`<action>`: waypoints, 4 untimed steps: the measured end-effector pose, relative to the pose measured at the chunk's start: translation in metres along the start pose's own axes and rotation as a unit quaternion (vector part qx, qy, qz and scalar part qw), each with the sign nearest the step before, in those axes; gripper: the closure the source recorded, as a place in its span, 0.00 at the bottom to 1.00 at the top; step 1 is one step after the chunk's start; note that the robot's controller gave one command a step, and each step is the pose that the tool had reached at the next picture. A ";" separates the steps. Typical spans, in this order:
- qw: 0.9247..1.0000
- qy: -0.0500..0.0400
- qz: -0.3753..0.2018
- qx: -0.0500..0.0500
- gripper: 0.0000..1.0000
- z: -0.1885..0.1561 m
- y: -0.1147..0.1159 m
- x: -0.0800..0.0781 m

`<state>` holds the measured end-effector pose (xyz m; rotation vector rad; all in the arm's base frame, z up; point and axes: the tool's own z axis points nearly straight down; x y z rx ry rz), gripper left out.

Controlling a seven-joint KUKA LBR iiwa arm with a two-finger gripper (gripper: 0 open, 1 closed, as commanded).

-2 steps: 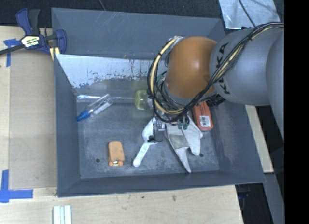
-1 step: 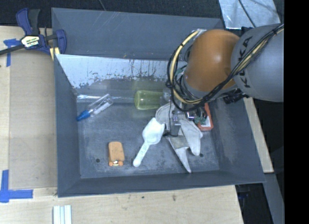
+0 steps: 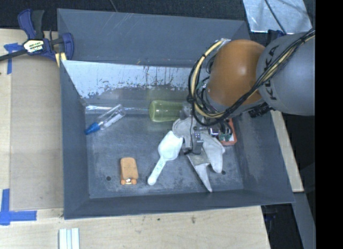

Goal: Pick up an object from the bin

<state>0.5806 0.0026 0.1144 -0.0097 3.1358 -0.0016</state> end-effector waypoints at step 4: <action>0.995 0.004 -0.099 -0.001 1.00 -0.014 0.006 -0.003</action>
Offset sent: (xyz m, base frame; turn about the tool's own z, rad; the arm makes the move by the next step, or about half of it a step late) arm 0.0000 0.0000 0.0000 0.0000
